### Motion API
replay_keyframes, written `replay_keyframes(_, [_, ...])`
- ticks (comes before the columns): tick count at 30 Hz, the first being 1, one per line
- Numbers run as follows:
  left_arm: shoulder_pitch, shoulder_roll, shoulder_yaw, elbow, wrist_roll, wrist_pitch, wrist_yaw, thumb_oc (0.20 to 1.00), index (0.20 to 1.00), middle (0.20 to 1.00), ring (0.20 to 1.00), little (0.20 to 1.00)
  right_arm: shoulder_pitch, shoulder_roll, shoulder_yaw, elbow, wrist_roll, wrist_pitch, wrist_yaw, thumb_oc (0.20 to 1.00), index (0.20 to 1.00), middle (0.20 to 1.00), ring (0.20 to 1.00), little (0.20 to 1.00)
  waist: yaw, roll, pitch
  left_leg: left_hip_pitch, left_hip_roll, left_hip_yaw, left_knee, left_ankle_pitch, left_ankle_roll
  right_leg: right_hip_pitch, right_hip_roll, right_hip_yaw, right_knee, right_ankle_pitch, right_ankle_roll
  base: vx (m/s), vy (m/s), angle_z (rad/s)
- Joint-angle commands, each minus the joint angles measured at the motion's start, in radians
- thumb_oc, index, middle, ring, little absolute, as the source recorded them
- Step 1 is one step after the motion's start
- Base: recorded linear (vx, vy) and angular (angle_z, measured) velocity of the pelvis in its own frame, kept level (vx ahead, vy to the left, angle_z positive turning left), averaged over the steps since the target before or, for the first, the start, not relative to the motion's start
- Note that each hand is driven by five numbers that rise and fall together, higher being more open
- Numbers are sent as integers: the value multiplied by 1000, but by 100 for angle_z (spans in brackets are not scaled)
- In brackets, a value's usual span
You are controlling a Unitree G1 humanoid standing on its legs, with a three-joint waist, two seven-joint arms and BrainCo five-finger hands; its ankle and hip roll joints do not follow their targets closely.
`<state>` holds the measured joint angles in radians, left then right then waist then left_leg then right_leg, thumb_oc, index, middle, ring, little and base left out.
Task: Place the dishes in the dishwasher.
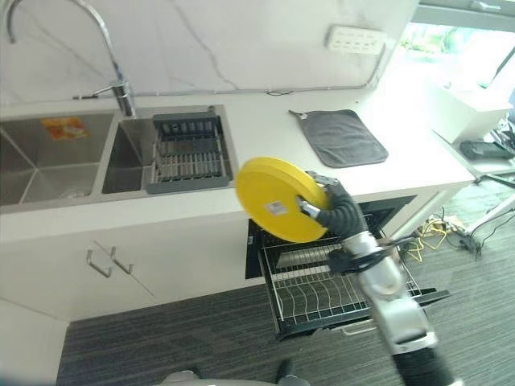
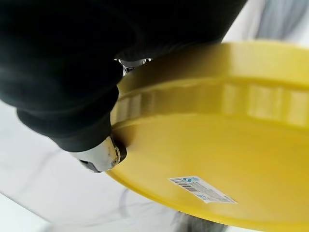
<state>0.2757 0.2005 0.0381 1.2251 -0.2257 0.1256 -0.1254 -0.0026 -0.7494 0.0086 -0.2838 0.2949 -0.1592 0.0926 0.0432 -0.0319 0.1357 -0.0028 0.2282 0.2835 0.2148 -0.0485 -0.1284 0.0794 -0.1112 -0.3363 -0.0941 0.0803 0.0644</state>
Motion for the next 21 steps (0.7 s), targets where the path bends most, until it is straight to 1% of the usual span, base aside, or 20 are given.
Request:
replay_keyframes(1, [-92, 83, -20, -36, -3, 20, -15, 1000, 1000, 1000, 1000, 1000, -86, -11, -89, -50, -20, -59, 86, 200, 200, 200, 200, 200, 1, -14, 26, 33, -6, -27, -216, 119, -6, 13, -61, 27, 7, -6, 92, 198, 130, -13])
replay_keyframes(2, [-105, 100, -28, -3, -17, 16, -18, 1000, 1000, 1000, 1000, 1000, -83, -48, -113, -41, -65, -64, 97, 200, 200, 200, 200, 200, -8, -15, 18, 59, -25, -68, -255, 115, 4, 10, -62, 42, 7, 0, 96, 104, 79, -13])
replay_keyframes(3, [-110, 103, -26, 3, -19, 18, -17, 1000, 1000, 1000, 1000, 1000, -81, -57, -121, -37, -89, -71, 106, 200, 200, 200, 200, 200, -10, -17, 12, 60, -30, -78, -264, 116, 6, 4, -63, 47, 8, 3, 96, 147, 101, -22])
replay_keyframes(4, [-115, 108, -9, 14, -6, 20, -13, 1000, 1000, 1000, 1000, 1000, -62, -90, -158, -39, -81, -80, 131, 200, 200, 200, 200, 200, -20, -20, 5, 79, -31, -70, -286, 116, 7, 7, -65, 46, 10, 5, 103, 144, 82, -21])
replay_keyframes(6, [-122, 125, 6, 33, 23, 6, -13, 1000, 1000, 1000, 1000, 1000, -36, -122, -208, -42, -75, -87, 178, 200, 200, 200, 200, 200, -28, -28, -2, 107, -43, -68, -293, 95, 12, 13, -72, 44, 13, 7, 112, 167, 77, -15])
replay_keyframes(8, [-116, 139, 21, 34, 39, -3, -8, 1000, 1000, 1000, 1000, 1000, -12, -139, -245, -39, -106, -95, 211, 200, 200, 200, 200, 200, -33, -35, -4, 122, -53, -70, -287, 75, 19, 13, -80, 48, 19, 11, 123, 143, 53, -25])
replay_keyframes(9, [-124, 158, 27, 29, 37, -7, -8, 1000, 1000, 1000, 1000, 1000, -5, -164, -255, -23, -144, -87, 237, 200, 200, 200, 200, 200, -31, -44, 1, 121, -57, -68, -266, 52, 32, 9, -91, 44, 28, 15, 133, 93, 31, -27])
replay_keyframes(12, [-123, 166, 24, 22, 24, -18, -1, 1000, 1000, 1000, 1000, 1000, -3, -170, -251, -8, -153, -75, 249, 200, 200, 200, 200, 200, -29, -49, 3, 119, -56, -65, -258, 44, 38, 5, -95, 42, 35, 13, 136, 37, 0, 2])
replay_keyframes(14, [-127, 170, 25, 13, 20, -21, 10, 1000, 1000, 1000, 1000, 1000, -4, -170, -236, 9, -226, -98, 234, 200, 200, 200, 200, 200, -25, -51, 4, 122, -55, -62, -261, 40, 41, 5, -95, 39, 37, 13, 137, 15, -32, 5])
replay_keyframes(17, [-124, 169, 16, -2, 7, -17, 30, 1000, 1000, 1000, 1000, 1000, -24, -174, -198, 30, -305, -114, 198, 200, 200, 200, 200, 200, -15, -51, 1, 131, -56, -66, -268, 37, 45, 11, -93, 32, 37, 8, 136, 35, -42, 2])
replay_keyframes(21, [-116, 169, 6, -17, 36, -2, 52, 1000, 1000, 1000, 1000, 1000, -62, -163, -110, 59, -423, -139, 160, 200, 200, 200, 200, 200, 9, -43, 9, 129, -63, -92, -241, 24, 56, 4, -92, 21, 106, -29, 124, 55, -27, 1])
